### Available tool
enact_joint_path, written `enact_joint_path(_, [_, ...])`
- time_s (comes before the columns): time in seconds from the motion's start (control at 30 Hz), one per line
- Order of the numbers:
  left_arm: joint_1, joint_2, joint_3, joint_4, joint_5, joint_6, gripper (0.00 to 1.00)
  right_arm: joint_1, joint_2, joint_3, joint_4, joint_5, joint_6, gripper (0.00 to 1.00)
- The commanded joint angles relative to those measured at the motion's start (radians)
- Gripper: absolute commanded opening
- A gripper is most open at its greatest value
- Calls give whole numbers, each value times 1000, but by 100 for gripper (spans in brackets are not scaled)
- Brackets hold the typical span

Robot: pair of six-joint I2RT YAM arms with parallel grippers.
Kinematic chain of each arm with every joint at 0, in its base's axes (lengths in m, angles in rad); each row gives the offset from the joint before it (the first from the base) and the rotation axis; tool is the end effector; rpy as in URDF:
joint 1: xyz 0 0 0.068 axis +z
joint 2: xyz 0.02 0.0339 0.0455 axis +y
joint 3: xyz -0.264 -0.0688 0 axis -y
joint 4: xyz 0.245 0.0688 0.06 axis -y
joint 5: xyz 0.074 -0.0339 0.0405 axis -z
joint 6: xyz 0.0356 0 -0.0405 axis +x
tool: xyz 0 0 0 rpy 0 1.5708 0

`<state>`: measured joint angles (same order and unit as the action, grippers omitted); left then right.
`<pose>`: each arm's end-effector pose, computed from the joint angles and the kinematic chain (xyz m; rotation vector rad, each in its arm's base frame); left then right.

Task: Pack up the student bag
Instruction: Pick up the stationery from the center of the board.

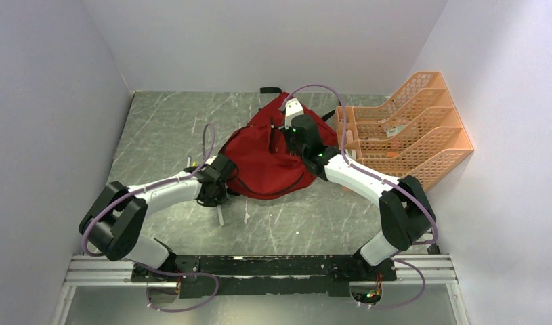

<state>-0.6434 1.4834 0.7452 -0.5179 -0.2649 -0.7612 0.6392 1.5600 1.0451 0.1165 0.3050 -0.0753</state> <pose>0.2073 -0.1438 0.1530 -0.2185 2.7244 -0.0022 0.2948 0.2058 0.2672 -0.4930 1.8872 0.0721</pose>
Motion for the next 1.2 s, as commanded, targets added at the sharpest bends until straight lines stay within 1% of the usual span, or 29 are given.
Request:
enact_joint_path(0.0, [-13, 95, -58, 48, 88, 9, 6, 4, -10, 3, 51, 10, 3, 0])
enact_joint_path(0.1, [-13, 94, -47, 26, 71, 13, 5, 4, -13, 2, 51, 20, -2, 0])
enact_joint_path(0.2, [-13, 52, -35, 2, 59, 24, 5, 4, -19, -6, 58, 28, -1, 0])
enact_joint_path(0.3, [-12, -17, -24, -13, 63, 39, 5, 5, -33, -21, 84, 50, 29, 0])
enact_joint_path(0.43, [-14, -140, 23, -50, 9, 43, 5, 4, -55, -39, 115, 61, 43, 0])
enact_joint_path(0.57, [-15, -299, 39, 19, 12, 49, 5, 4, -62, -39, 117, 76, 60, 0])
enact_joint_path(0.67, [-14, -342, 69, 80, 53, 78, 5, 4, -72, -42, 123, 84, 74, 0])
enact_joint_path(0.77, [-14, -325, 120, 153, 110, 122, 5, 4, -77, -45, 133, 98, 118, 0])
enact_joint_path(0.9, [-14, -245, 189, 274, 173, 163, 5, 4, -72, -39, 130, 118, 152, 0])
enact_joint_path(1.03, [-14, -134, 262, 390, 246, 186, 5, 5, -78, -33, 123, 120, 158, 0])
enact_joint_path(1.17, [-15, 2, 368, 432, 295, 177, 5, 4, -90, -35, 115, 117, 166, 0])
